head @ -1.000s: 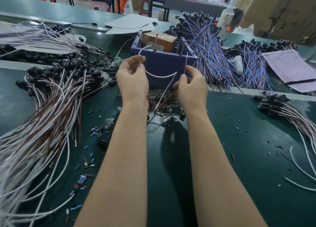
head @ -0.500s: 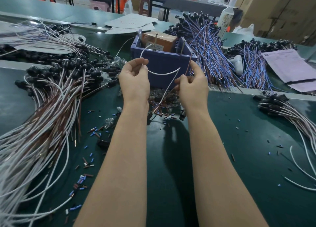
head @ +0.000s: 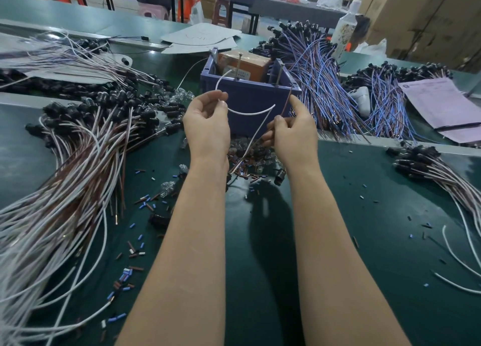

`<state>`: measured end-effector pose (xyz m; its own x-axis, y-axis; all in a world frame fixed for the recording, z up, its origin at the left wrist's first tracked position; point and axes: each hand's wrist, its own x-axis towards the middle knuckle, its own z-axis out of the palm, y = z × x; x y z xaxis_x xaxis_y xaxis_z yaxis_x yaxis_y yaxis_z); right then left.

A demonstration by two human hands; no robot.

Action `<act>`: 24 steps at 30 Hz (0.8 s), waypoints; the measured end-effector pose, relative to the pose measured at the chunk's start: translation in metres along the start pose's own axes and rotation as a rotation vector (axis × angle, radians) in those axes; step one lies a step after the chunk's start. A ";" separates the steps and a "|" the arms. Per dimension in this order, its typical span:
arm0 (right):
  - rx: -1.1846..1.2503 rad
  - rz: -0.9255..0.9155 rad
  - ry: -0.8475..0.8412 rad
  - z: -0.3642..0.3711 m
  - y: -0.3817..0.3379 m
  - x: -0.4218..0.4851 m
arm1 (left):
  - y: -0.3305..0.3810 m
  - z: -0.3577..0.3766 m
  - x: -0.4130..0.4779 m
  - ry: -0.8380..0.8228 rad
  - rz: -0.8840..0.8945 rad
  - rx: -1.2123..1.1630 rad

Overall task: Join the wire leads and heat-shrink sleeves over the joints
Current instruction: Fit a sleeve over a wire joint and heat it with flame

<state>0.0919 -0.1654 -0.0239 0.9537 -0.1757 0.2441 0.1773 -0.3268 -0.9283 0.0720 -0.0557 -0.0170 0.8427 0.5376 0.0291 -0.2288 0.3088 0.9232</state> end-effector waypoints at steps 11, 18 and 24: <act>0.083 0.020 -0.039 0.003 -0.002 -0.001 | -0.001 0.001 -0.001 -0.014 0.013 0.011; 0.089 0.018 -0.033 0.004 -0.002 0.000 | -0.001 0.001 -0.001 -0.031 0.040 0.048; 0.090 0.002 -0.038 0.004 -0.001 0.001 | -0.002 -0.001 0.000 -0.013 0.039 0.057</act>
<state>0.0933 -0.1610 -0.0237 0.9623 -0.1401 0.2333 0.1954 -0.2411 -0.9506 0.0720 -0.0558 -0.0186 0.8399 0.5383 0.0699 -0.2338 0.2425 0.9415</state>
